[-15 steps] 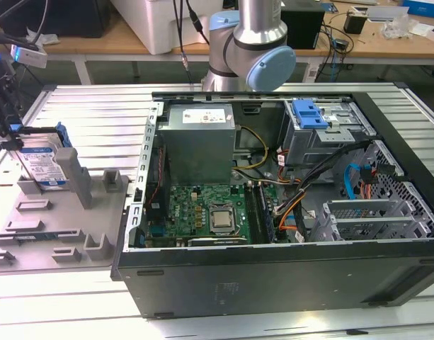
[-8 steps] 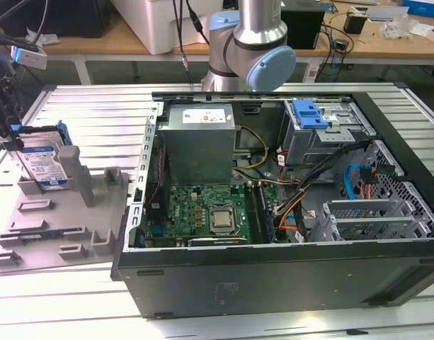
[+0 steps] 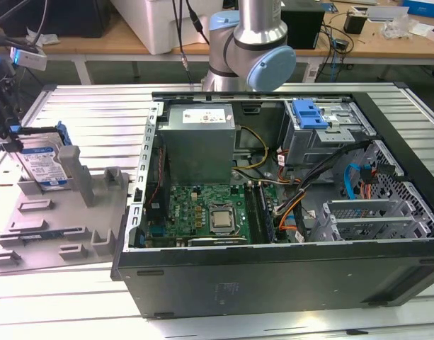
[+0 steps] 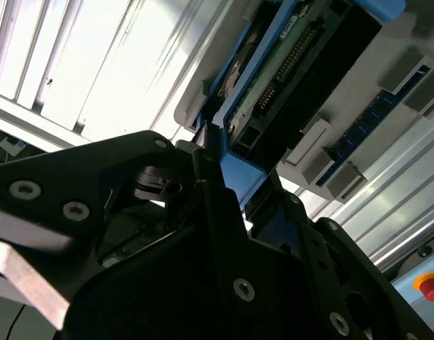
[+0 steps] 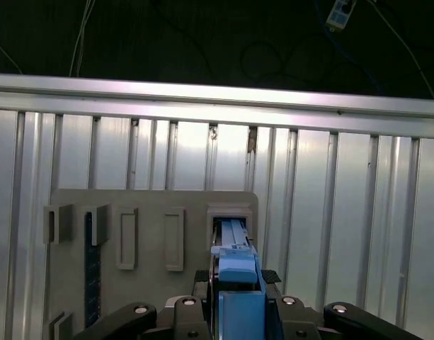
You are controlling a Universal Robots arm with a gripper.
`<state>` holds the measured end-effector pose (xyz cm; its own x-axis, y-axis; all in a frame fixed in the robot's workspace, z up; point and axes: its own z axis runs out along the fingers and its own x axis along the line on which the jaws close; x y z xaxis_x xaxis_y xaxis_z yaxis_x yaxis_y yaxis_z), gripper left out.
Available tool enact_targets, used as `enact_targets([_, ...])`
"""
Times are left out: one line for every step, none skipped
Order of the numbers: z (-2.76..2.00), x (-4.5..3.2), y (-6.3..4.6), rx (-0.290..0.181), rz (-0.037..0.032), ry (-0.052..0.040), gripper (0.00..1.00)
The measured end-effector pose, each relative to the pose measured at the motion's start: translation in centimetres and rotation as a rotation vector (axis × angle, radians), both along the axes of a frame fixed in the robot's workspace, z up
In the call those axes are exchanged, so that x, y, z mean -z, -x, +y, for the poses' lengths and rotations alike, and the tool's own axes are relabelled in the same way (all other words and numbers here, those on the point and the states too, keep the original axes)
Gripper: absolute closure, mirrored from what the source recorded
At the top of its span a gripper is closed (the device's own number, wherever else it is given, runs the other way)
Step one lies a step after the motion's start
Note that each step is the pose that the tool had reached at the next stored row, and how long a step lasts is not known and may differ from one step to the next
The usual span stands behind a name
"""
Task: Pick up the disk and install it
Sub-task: 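Pick up the disk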
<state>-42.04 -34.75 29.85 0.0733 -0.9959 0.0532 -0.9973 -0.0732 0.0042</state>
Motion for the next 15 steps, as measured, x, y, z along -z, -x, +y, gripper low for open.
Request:
enact_targets([-0.03,0.01,0.0,0.0,0.0,0.0,0.63])
enact_targets([-0.05,0.02,0.0,0.0,0.0,0.0,0.63])
enact_targets([-0.06,0.02,0.0,0.0,-0.0001,0.0,0.63])
enact_targets([-0.06,0.02,0.0,0.0,-0.0001,-0.0001,0.63])
enact_targets([-0.06,0.02,0.0,0.0,-0.0001,-0.0001,0.63])
enact_targets([-0.06,0.02,0.0,0.0,0.0,-0.0001,0.63])
enact_targets([-0.06,0.02,0.0,0.0,0.0,0.0,0.63])
enact_targets([-0.06,0.02,0.0,0.0,0.0,0.0,0.63])
enact_targets([-0.07,0.02,0.0,0.0,0.0,0.0,0.63])
enact_targets([-0.06,0.03,0.0,0.0,0.0,0.0,0.63])
enact_targets([-0.06,0.03,0.0,0.0,0.0,0.0,0.63])
enact_targets([-0.07,0.03,0.0,0.0,0.0,0.0,0.63])
enact_targets([-0.07,0.04,0.0,0.0,0.0,0.0,0.63])
enact_targets([-0.07,0.04,0.0,0.0,0.0,0.0,0.63])
enact_targets([-0.07,0.04,0.0,0.0,0.0,0.0,0.63])
